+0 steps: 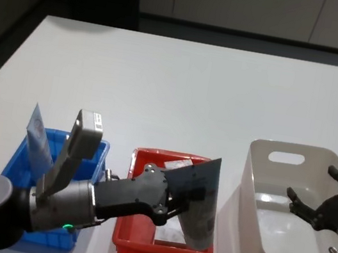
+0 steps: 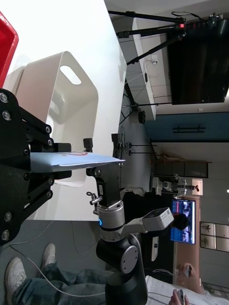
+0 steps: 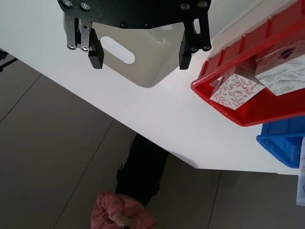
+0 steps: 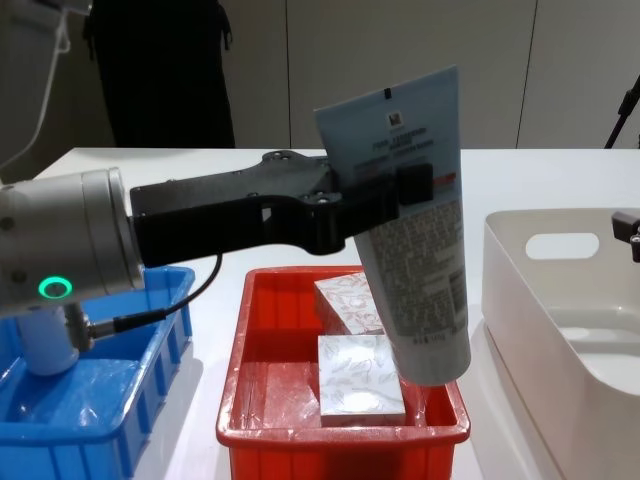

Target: Bimanual collaborative sorting of washing and personal care products

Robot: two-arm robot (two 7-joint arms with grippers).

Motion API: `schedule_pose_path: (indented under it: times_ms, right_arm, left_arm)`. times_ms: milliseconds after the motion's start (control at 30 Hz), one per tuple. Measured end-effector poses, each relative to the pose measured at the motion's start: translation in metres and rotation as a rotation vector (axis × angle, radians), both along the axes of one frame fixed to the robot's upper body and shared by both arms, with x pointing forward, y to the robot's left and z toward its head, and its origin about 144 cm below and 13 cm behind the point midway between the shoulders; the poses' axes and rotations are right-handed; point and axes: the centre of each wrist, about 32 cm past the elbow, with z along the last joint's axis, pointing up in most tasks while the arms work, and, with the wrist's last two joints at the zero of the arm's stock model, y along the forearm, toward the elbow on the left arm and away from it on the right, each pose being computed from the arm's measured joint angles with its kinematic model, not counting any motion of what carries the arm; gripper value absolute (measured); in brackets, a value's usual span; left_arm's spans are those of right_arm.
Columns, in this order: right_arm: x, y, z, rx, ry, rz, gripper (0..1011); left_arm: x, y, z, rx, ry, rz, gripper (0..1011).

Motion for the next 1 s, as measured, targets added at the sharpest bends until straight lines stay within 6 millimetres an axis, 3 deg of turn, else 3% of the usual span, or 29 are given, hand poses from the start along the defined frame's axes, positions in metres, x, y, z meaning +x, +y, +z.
schedule_pose_path:
  times_ms: [1000]
  right_arm:
    - [-0.015, 0.012, 0.004, 0.046, 0.042, 0.238, 1001]
  left_arm:
    - [0.000, 0.000, 0.000, 0.000, 0.000, 0.000, 193]
